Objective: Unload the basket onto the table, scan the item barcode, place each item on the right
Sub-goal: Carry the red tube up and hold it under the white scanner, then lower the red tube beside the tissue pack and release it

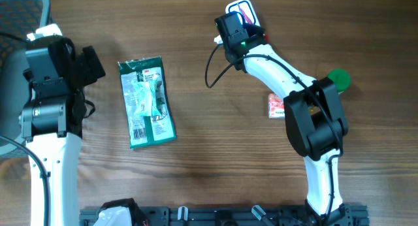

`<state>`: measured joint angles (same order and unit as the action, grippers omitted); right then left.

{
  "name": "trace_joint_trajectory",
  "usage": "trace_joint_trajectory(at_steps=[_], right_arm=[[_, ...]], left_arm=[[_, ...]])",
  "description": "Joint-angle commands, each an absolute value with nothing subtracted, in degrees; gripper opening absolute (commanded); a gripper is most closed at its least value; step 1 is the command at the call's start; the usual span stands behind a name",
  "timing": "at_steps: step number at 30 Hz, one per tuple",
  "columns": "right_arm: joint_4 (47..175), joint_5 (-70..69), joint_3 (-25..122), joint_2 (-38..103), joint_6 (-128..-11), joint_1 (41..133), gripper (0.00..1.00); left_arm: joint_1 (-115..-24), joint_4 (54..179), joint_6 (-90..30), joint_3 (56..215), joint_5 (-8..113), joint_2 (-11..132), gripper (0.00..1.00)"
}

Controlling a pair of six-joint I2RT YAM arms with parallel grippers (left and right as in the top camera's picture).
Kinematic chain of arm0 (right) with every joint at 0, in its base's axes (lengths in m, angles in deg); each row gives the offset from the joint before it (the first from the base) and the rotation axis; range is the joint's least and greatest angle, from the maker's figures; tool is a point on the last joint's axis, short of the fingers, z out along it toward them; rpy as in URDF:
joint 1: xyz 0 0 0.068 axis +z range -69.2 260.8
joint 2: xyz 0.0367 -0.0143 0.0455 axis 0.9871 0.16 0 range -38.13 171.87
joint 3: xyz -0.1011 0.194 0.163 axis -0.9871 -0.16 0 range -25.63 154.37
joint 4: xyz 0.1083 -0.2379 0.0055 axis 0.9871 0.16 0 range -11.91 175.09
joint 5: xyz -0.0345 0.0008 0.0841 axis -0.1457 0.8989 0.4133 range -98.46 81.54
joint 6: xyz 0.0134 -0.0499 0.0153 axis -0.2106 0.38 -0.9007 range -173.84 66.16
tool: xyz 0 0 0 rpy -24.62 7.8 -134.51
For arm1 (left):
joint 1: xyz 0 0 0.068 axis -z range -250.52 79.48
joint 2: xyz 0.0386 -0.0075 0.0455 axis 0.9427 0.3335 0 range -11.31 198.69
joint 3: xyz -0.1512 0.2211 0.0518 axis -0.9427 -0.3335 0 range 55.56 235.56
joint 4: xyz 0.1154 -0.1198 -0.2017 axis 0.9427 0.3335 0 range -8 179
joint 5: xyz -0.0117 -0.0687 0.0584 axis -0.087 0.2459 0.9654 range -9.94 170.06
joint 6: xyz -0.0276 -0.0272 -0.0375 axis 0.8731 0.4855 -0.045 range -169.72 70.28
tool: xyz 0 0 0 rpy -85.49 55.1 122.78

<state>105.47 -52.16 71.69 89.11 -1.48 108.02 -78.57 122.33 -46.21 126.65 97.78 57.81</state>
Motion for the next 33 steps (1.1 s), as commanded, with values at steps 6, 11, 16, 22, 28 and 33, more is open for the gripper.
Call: trace_joint_trajectory(at_steps=[6,11,16,22,28,33], right_arm=[[119.7,-45.54,71.78,73.94,-24.83,108.08,0.04],[142.04,-22.92,71.76,68.82,-36.63,106.49,0.04],[155.19,-17.39,70.44,69.17,-56.15,102.69,0.04],[156.16,-17.41,66.88,69.17,-68.8,100.81,0.04],[154.17,-23.11,60.46,69.17,-73.57,100.81,0.04],[149.05,-23.42,55.58,69.17,-73.33,100.81,0.04]], left_arm=[[-78.9,122.18,-46.32,126.89,97.5,57.85,1.0],[-78.9,122.18,-46.32,126.89,97.5,57.85,1.0],[-78.9,122.18,-46.3,126.89,97.5,57.85,1.0],[-78.9,122.18,-46.32,126.89,97.5,57.85,1.0],[-78.9,122.18,-46.32,126.89,97.5,57.85,1.0],[-78.9,122.18,-46.32,126.89,97.5,57.85,1.0]])
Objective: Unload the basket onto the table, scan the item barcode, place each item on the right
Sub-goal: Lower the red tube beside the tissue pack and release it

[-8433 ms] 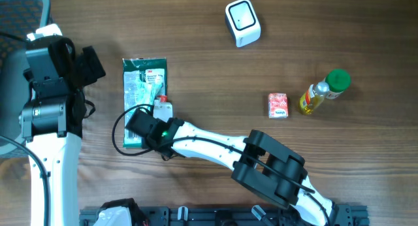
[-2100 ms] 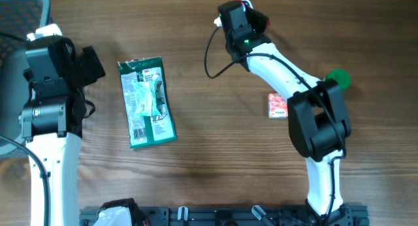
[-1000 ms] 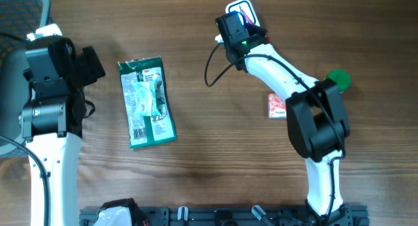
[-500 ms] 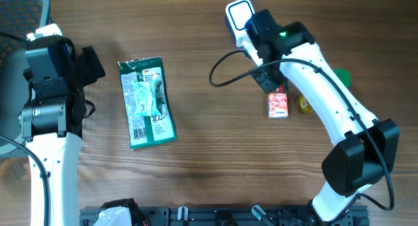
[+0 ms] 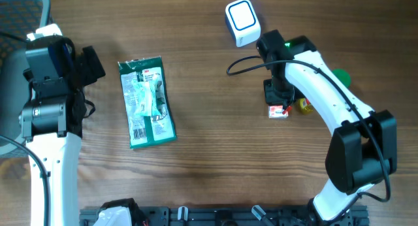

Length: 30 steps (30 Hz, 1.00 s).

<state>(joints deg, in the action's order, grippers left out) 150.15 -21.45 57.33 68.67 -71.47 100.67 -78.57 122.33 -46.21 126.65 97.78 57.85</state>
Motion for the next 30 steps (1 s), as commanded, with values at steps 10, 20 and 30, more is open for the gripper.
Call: trace_joint_trajectory(at_steps=[10,20,30], right_arm=[[145.16,-15.38,54.64,69.17,-70.38,100.81,0.1],[139.33,-7.51,54.6,69.24,-70.38,100.85,0.39],[125.97,-4.99,46.01,69.28,-72.34,100.85,0.33]], left_arm=[[-78.9,122.18,-46.32,126.89,97.5,57.85,1.0],[-78.9,122.18,-46.32,126.89,97.5,57.85,1.0],[-78.9,122.18,-46.3,126.89,97.5,57.85,1.0]])
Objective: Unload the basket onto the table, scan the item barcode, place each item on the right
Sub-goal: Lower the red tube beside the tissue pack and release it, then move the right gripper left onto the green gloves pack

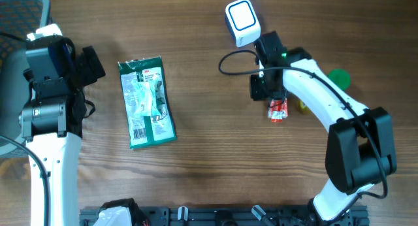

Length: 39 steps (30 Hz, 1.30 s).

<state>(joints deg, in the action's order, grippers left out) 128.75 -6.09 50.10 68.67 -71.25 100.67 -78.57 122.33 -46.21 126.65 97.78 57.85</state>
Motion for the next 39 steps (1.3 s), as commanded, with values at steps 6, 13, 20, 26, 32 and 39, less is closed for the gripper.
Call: trace_joint_trajectory(at_steps=[6,13,20,26,32,39], right_arm=[[123.57,-17.76,42.18,69.33,-73.98,100.78,0.33],[126.26,-21.36,44.72,69.22,-73.35,100.81,0.33],[126.78,5.15,54.4,69.11,-71.97,104.39,0.36],[117.19,11.07,54.36,69.26,-74.11,113.66,0.37],[105.71,-0.23,54.34,69.35,-76.54,126.14,0.42],[99.09,-16.07,54.12,69.9,-76.36,134.64,0.56]], left_arm=[[-78.9,122.18,-46.32,126.89,97.5,57.85,1.0],[-78.9,122.18,-46.3,126.89,97.5,57.85,1.0],[-78.9,122.18,-46.32,126.89,97.5,57.85,1.0],[-78.9,122.18,-46.32,126.89,97.5,57.85,1.0],[-78.9,122.18,-46.3,126.89,97.5,57.85,1.0],[-78.9,122.18,-46.3,126.89,97.5,57.85,1.0]])
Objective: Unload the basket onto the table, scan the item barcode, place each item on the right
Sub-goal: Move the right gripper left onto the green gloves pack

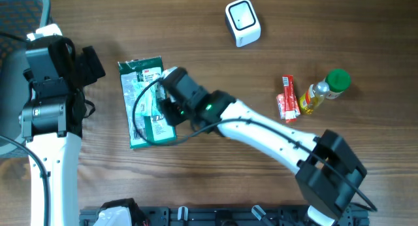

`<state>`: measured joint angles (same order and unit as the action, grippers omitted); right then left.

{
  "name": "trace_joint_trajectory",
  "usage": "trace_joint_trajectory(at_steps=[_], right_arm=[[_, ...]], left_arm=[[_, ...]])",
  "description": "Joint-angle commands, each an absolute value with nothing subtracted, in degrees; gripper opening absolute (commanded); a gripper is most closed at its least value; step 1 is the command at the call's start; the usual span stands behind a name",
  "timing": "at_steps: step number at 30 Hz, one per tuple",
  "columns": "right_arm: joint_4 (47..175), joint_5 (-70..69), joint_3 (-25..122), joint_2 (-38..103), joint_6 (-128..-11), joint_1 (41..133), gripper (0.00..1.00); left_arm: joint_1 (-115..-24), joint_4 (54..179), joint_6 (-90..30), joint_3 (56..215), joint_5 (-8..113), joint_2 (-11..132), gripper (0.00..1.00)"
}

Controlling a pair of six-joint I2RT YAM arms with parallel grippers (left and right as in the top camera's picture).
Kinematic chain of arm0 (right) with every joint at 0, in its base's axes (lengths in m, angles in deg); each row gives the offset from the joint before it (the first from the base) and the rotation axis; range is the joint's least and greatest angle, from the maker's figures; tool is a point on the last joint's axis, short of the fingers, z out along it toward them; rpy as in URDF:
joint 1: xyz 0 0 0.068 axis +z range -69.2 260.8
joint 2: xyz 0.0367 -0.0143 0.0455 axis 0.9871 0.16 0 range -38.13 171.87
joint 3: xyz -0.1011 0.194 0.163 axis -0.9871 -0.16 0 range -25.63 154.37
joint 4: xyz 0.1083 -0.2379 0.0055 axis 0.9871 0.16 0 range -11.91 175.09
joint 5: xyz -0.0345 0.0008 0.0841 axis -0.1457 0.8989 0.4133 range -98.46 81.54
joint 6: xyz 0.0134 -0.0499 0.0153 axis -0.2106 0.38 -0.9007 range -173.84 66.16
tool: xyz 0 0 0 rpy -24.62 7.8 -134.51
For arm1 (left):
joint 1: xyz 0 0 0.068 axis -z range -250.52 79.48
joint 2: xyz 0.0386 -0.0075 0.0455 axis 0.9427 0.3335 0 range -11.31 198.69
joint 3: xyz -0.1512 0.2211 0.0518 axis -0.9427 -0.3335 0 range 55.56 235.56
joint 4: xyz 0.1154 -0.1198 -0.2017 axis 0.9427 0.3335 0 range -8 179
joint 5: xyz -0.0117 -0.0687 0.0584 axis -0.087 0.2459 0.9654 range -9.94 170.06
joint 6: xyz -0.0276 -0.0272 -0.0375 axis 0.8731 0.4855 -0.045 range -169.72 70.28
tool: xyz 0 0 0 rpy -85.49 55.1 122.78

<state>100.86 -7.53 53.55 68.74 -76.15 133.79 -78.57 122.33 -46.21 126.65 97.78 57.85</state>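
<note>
A green packet (145, 129) with a white label lies left of centre in the overhead view. My right gripper (164, 103) has reached across the table and sits over the packet's middle; its fingers are hidden under the wrist, so their state does not show. The white barcode scanner (242, 21) stands at the far edge, right of centre. A small red packet (287, 99) lies at the right, free of any gripper. My left arm (51, 89) is folded at the left edge, its gripper (90, 63) beside the green packet's top left corner, apart from it.
A yellow bottle with a green cap (324, 87) lies right next to the red packet. The right arm's white links (274, 138) stretch diagonally across the table's middle. A black rail (215, 216) runs along the near edge.
My right gripper was at the red packet below the scanner; now it is far to the left over the green packet. The red packet lies let go beside the bottle. The left arm stayed put.
My right gripper was first at the scanner at the far edge. Then it stood over the red packet at the right, then beside it nearer the scanner, the packet turned. Now the red packet lies by the bottle and the gripper is over the green packet.
</note>
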Motion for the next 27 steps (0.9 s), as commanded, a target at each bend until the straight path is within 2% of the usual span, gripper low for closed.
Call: trace_joint_trajectory(at_steps=[1,11,15,19,27], right_arm=[[98.08,-16.21,54.12,70.24,-76.32,134.62,0.57],[90.0,-15.94,54.12,77.13,-76.34,134.4,0.59],[85.21,-10.09,54.12,80.85,-76.3,134.4,0.6],[77.86,-2.83,54.12,84.34,-76.34,134.4,0.59],[71.37,-2.74,54.12,86.7,-76.56,133.09,0.51]], left_arm=[[-78.9,122.18,-46.32,126.89,97.5,57.85,1.0],[-78.9,122.18,-46.32,126.89,97.5,57.85,1.0],[-78.9,122.18,-46.32,126.89,97.5,57.85,1.0],[-78.9,122.18,-46.32,126.89,97.5,57.85,1.0],[-78.9,122.18,-46.32,126.89,97.5,57.85,1.0]])
